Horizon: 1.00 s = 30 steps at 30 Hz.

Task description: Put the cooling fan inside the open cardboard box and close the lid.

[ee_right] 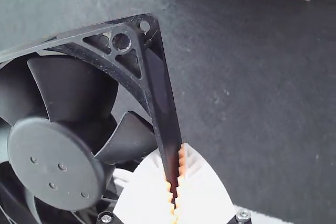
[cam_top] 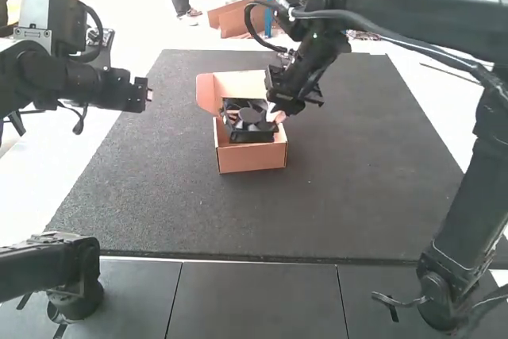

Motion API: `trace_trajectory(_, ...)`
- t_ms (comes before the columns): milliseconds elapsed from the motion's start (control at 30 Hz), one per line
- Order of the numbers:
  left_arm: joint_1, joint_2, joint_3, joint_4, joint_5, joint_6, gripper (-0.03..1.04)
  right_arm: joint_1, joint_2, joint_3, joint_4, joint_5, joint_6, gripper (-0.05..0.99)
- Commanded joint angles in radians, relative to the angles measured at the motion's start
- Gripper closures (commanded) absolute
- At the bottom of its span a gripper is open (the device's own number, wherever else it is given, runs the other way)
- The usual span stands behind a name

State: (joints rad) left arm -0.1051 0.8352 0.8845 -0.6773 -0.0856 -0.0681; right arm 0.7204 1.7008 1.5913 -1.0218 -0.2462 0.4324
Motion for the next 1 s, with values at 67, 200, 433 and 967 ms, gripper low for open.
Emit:
trace_trajectory(67,-0.001,-0.031,-0.005,-0.022,0.004,-0.002,0.04,-0.001,0.102,0.111,0.043,0.073,0.039,0.94)
trace_trajectory(200,-0.001,-0.047,-0.005,-0.030,0.004,-0.002,0.04,-0.018,0.195,0.173,0.068,0.122,0.031,0.94)
trace_trajectory(433,-0.001,-0.051,-0.005,-0.036,0.004,-0.009,0.04,-0.059,0.333,0.277,0.098,0.170,0.026,0.94)
trace_trajectory(967,-0.001,-0.051,-0.009,-0.028,0.004,-0.016,0.04,-0.095,0.504,0.374,0.097,0.174,-0.006,0.94)
